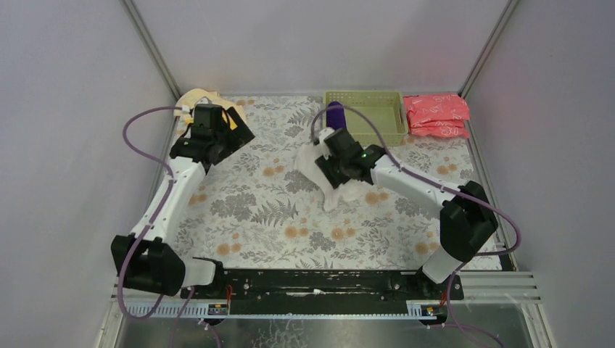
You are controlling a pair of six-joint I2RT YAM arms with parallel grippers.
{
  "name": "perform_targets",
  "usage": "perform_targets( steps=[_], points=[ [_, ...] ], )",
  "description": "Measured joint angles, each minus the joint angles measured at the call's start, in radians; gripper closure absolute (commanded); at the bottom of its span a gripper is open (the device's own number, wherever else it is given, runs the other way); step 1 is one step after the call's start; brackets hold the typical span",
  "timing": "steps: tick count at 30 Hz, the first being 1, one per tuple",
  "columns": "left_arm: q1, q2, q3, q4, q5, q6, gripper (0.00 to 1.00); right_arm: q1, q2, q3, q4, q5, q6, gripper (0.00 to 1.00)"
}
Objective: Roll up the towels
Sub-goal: Place the towel in the bin.
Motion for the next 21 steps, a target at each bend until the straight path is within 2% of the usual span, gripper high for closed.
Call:
perform_targets(
  steps=[6,10,15,21],
  points=[
    [0.0,-0.118,-0.005,-0.071,-0.101,0.129,0.0,-0.129,-0.024,0.198,-0.054,0.162,0.02,0.77],
    [0.0,-0.151,-0.061,-0.074,-0.151,0.189,0.0,-0.23,-0.003,0.312,-0.063,0.298,-0.001,0.77],
    [0.004,-0.155,-0.133,-0.086,-0.179,0.225,0.0,-0.325,0.108,0.46,-0.038,0.43,-0.064,0.78],
    [0.006,-0.146,-0.141,-0.089,-0.185,0.238,0.0,-0.368,0.322,0.564,0.014,0.487,-0.101,0.79]
  ],
)
